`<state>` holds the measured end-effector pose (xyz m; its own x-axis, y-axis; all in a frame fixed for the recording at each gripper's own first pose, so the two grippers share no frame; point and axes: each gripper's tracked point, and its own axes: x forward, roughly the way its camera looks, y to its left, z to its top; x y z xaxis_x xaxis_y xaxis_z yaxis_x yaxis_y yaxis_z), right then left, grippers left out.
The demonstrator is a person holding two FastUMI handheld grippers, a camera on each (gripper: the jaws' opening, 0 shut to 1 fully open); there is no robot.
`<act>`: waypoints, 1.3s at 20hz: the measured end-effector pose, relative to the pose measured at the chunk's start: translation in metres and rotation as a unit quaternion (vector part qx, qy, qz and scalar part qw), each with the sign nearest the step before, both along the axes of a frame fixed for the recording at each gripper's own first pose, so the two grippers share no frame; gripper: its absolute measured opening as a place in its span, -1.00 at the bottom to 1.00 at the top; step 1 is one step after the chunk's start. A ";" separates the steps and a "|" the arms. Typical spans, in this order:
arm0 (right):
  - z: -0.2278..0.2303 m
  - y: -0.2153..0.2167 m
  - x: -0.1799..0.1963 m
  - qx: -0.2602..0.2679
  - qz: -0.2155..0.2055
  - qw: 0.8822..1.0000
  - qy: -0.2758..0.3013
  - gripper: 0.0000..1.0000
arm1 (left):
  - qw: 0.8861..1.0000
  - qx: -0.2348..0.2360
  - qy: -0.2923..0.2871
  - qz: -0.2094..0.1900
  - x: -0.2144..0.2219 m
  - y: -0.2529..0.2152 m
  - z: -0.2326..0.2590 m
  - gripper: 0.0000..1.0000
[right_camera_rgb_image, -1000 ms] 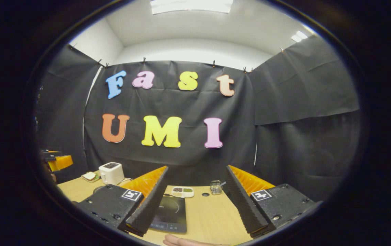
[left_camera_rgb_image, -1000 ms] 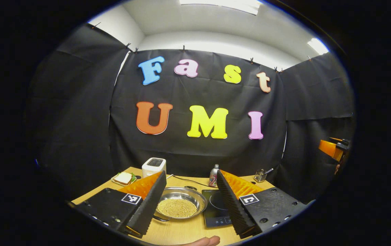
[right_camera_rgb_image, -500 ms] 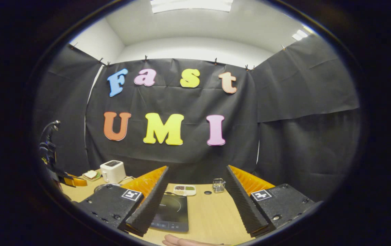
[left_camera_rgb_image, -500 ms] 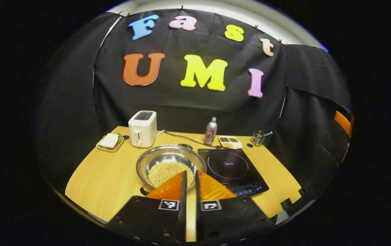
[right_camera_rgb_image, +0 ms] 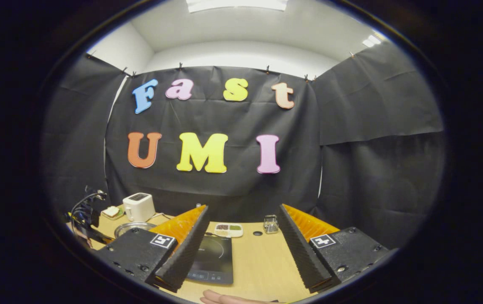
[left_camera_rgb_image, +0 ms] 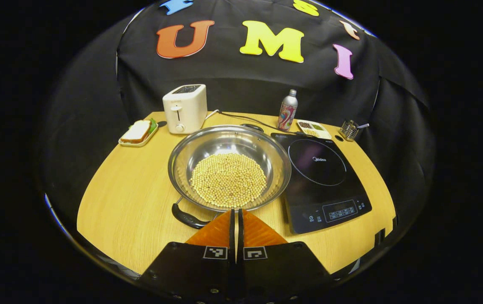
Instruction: First push the handle of the pot to place it horizontally, then grasp the pot with both hands and set it on the induction cooktop.
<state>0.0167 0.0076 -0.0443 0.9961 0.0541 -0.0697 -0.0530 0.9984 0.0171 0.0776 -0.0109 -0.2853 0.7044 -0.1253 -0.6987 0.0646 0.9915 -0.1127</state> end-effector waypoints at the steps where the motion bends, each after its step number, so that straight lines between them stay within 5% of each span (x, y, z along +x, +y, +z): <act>1: -0.002 0.001 0.002 -0.001 0.001 1.000 0.001 1.00 | 1.000 0.003 0.010 0.001 0.003 0.001 -0.010 -1.00; 11: -0.013 0.006 0.018 0.009 0.010 1.000 0.009 1.00 | 0.997 0.012 0.069 0.011 0.011 0.007 -0.045 -1.00; 12: -0.012 0.006 0.020 0.011 0.010 1.000 0.009 1.00 | 0.997 0.016 0.073 0.013 0.010 0.010 -0.046 -0.80; 15: -0.009 0.007 0.022 0.020 0.015 1.000 0.010 1.00 | 0.996 0.010 0.082 0.015 0.009 0.014 -0.046 -1.00; 19: -0.001 0.005 0.026 0.022 0.016 1.000 0.003 1.00 | 0.996 0.014 0.093 0.014 0.007 0.023 -0.044 -1.00; 20: 0.001 0.005 0.026 0.022 0.017 1.000 0.002 1.00 | 0.995 0.016 0.093 0.012 0.007 0.025 -0.044 -0.80; 21: 0.001 0.006 0.026 0.023 0.017 1.000 0.003 1.00 | 0.995 0.016 0.095 0.008 0.008 0.026 -0.045 -1.00; 24: 0.005 0.001 0.029 0.015 0.009 1.000 0.001 1.00 | 0.994 0.013 0.105 0.009 0.009 0.034 -0.047 -1.00; 25: 0.006 0.001 0.028 0.011 0.008 1.000 -0.003 1.00 | 0.994 0.014 0.107 0.010 0.010 0.038 -0.047 -0.80; 26: 0.007 0.000 0.029 0.009 0.006 1.000 -0.009 1.00 | 0.994 0.017 0.108 0.008 0.012 0.043 -0.048 -1.00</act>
